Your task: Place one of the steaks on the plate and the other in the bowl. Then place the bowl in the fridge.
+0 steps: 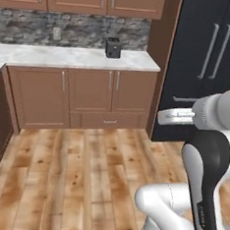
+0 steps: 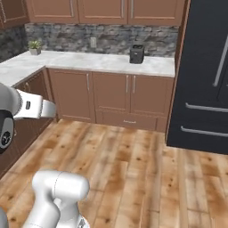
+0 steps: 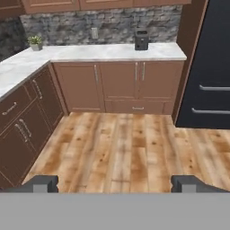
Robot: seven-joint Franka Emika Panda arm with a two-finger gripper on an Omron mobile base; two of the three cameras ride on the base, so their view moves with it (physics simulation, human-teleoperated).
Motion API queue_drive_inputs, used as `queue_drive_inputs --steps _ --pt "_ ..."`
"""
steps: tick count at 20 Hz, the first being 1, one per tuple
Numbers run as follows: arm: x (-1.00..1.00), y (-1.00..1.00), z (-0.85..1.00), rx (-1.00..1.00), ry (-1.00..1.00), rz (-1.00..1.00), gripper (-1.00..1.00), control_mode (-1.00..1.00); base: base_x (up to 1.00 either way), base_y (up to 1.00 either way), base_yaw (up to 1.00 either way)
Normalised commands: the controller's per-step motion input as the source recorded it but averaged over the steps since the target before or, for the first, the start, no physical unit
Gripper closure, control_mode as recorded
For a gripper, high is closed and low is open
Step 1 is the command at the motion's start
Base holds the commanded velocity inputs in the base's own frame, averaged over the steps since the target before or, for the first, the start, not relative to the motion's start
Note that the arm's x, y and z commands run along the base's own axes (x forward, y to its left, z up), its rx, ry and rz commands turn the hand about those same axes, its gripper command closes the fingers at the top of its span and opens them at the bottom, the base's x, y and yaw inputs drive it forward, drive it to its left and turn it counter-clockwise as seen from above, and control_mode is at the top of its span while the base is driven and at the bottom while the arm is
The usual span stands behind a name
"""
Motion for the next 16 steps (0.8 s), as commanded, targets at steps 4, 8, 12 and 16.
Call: queue_drive_inputs --steps 4,8,12,16 --pt "0.00 0.00 0.00 0.00 0.00 0.00 -1.00 1.00 1.00 -0.26 0.00" --pt "0.00 0.00 0.00 0.00 0.00 0.00 -1.00 1.00 1.00 -0.49 -0.01" --pt "0.00 0.00 0.00 0.00 0.00 0.00 -1.00 1.00 1.00 -0.63 -0.08" --pt "0.00 0.00 0.00 0.00 0.00 0.00 -1.00 1.00 0.16 -1.00 -0.07"
